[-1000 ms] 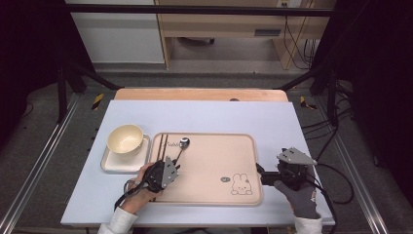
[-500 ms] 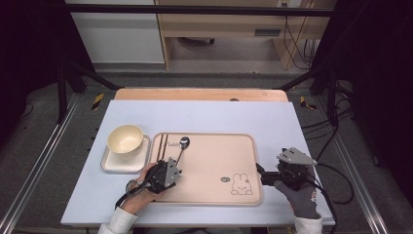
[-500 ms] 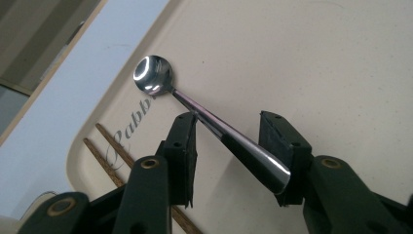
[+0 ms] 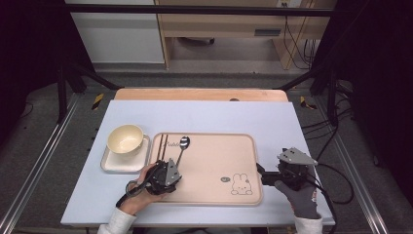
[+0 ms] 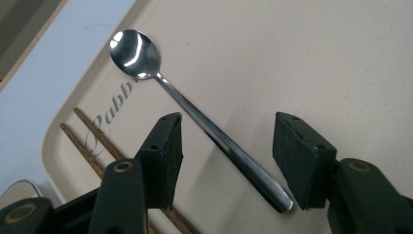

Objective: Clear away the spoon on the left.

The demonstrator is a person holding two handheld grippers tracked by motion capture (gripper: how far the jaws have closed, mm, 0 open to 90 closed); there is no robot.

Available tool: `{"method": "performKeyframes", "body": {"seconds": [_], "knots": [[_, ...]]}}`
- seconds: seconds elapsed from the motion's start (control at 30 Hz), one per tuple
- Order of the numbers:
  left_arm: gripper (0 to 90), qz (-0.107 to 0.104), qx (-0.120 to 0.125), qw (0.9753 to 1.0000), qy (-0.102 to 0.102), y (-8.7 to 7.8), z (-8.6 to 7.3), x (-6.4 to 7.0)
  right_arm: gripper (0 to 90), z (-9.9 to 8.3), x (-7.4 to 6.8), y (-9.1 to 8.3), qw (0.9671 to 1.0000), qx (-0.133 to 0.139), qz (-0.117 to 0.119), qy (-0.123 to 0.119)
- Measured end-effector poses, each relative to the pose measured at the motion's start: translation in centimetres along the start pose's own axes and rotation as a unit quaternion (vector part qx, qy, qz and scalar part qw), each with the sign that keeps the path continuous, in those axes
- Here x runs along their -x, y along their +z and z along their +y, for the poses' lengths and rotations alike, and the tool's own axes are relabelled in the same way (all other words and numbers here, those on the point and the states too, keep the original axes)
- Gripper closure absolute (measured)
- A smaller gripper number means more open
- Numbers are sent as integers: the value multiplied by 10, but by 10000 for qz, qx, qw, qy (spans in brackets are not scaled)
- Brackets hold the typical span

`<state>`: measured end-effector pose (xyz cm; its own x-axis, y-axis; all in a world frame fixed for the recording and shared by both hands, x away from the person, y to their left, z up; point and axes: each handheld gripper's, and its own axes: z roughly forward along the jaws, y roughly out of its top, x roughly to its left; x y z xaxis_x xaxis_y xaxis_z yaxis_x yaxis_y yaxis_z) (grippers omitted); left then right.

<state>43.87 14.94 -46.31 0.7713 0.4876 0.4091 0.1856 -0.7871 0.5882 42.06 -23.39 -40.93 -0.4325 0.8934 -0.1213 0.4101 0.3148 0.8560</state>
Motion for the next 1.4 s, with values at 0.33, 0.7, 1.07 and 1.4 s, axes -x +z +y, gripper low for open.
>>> {"method": "performKeyframes", "body": {"seconds": [0.33, 0.7, 1.07, 1.4], "knots": [[416, -131, 460, 9972, -569, -18, 8, -13, 8, 0, 1, -1, 10000, 17, -3, -1], [641, 87, 976, 9858, -1366, -33, 15, -34, 8, 1, 1, -1, 10000, 16, -14, 19], [817, -21, 930, 9802, -1746, -8, 27, -42, 8, 0, 1, -1, 10000, 1, -13, 11], [887, -178, 378, 9832, -1777, 34, 32, -42, 7, 0, 2, -2, 10000, 22, 2, 15]]}}
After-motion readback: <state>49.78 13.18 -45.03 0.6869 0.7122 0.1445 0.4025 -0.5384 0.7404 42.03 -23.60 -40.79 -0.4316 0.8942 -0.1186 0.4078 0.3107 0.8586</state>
